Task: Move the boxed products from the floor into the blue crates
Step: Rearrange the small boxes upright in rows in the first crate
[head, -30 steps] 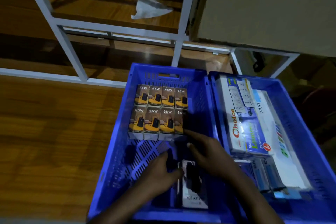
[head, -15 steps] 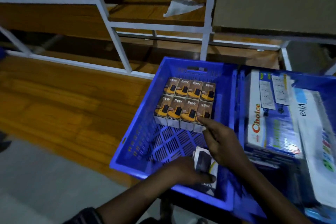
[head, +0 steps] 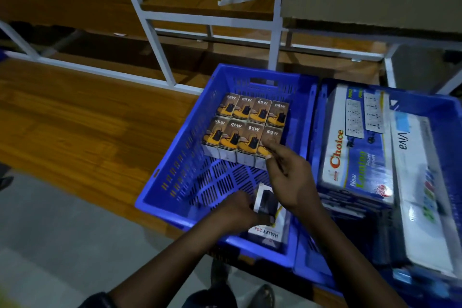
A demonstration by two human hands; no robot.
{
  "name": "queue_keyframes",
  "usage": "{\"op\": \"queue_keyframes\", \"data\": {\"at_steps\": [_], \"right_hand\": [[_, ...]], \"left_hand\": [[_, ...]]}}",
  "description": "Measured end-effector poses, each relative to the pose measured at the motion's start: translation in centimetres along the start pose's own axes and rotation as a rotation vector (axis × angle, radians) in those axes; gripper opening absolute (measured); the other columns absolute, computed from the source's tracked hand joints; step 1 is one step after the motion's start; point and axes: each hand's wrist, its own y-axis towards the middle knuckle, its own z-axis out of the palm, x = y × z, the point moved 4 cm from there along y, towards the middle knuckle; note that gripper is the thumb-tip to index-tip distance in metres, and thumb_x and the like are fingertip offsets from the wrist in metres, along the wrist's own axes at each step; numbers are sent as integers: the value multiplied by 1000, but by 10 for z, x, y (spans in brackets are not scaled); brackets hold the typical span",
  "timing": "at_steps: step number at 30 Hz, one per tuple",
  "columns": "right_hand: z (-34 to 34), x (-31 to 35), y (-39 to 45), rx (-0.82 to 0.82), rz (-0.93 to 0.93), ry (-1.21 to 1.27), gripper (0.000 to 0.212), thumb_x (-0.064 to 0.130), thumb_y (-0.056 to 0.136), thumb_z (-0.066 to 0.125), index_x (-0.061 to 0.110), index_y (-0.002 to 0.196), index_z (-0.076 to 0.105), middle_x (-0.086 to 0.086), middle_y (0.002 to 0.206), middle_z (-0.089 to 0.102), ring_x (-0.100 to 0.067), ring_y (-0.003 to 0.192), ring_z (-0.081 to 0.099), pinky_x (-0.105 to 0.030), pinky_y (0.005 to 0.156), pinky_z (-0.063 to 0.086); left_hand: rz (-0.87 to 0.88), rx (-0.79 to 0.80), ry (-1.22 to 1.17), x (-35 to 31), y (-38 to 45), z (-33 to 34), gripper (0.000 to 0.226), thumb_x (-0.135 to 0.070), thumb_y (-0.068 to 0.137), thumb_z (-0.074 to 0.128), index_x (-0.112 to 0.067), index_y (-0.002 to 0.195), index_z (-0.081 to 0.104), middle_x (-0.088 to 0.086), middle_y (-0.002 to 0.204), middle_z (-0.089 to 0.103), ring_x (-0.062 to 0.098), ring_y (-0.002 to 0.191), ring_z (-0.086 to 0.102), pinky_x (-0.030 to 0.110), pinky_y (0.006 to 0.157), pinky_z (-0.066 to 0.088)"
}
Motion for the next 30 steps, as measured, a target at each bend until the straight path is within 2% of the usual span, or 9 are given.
{"op": "queue_keyframes", "data": {"at_steps": [3,7,11,15,19,22,25,27,30], "right_hand": [[0,1,0,-8,-7,11,39,23,106,53,27,145,57,5,150,56,-13,140,50,-29,112,41],[-3,-2,3,-61,-11,14,39,20,105,54,28,142,60,5,139,65,-11,126,61,-32,105,52],[-7,-3,4,-91,30,48,41,16,104,54,28,143,59,12,138,64,4,115,64,-12,90,53],[-5,-13,7,-196,69,107,42,26,98,60,21,139,63,6,134,68,-6,122,64,-28,103,53],[11,-12,8,-246,134,51,47,45,93,63,23,135,65,13,131,69,-4,121,64,-30,101,53],[34,-1,9,-157,273,47,33,50,93,69,20,104,75,14,97,76,-5,90,70,-25,77,53],[70,-4,7,2,544,212,48,61,84,73,13,82,78,5,72,73,-13,64,67,-27,58,49],[88,-4,7,-35,639,400,48,58,80,79,10,79,80,-3,75,76,-15,67,68,-26,63,54],[81,-3,10,-211,567,432,34,34,88,79,15,61,70,1,59,63,-9,53,52,-21,50,40]], "left_hand": [[-2,-38,-117,4,5,-6,37,-35,76,87,-12,59,63,-9,45,53,4,47,51,23,51,34],[22,-50,-244,4,9,-18,31,-34,75,89,-7,88,82,-1,63,72,10,55,64,21,52,45],[77,-102,-325,6,20,-46,83,-65,58,90,7,95,73,23,71,63,21,60,56,31,62,37],[51,-91,-495,8,27,-89,42,-37,86,80,3,100,78,17,97,80,33,97,76,41,88,60],[34,-49,-591,15,40,-117,51,-44,83,82,0,108,77,13,101,80,27,100,77,50,100,57],[69,-35,-653,17,46,-127,45,-44,86,78,-4,107,78,13,104,80,28,102,76,49,101,56],[105,31,-761,20,48,-127,39,-41,91,73,-8,111,77,12,109,79,29,105,75,43,95,57],[118,56,-795,23,47,-122,36,-37,94,71,-7,113,77,12,109,79,28,104,76,43,95,58],[163,-14,-717,28,49,-120,31,-36,95,71,-10,110,78,10,107,80,28,105,75,51,104,54]]}}
